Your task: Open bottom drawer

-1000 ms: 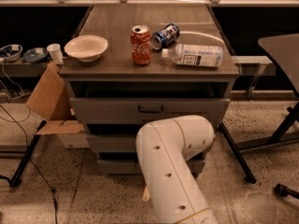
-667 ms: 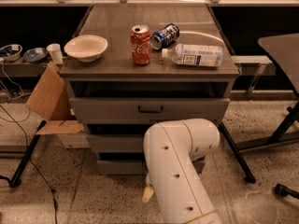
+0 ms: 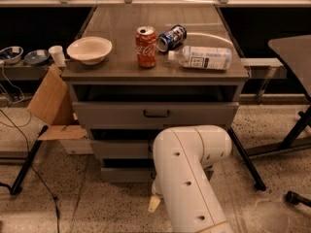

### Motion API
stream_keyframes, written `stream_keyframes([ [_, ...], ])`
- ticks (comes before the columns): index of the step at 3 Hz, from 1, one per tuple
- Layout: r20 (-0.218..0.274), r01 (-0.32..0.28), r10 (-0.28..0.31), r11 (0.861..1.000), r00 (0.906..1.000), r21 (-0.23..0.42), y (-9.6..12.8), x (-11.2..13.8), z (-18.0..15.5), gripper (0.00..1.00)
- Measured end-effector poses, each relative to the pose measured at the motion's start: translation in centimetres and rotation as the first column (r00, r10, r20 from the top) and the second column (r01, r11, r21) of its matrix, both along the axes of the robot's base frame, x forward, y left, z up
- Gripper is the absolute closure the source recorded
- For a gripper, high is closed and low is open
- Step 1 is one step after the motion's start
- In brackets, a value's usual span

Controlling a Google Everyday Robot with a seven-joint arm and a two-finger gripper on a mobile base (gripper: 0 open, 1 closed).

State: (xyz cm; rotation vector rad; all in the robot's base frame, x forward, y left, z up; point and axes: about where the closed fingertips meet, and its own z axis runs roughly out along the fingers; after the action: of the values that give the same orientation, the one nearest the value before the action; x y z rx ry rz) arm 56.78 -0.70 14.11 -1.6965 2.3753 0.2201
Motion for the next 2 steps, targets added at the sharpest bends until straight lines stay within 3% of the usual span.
stream_keyframes([
  [2, -0.022, 0.0, 0.0, 1.0, 0.9997, -0.005, -0.3, -3.2, 0.0, 0.0],
])
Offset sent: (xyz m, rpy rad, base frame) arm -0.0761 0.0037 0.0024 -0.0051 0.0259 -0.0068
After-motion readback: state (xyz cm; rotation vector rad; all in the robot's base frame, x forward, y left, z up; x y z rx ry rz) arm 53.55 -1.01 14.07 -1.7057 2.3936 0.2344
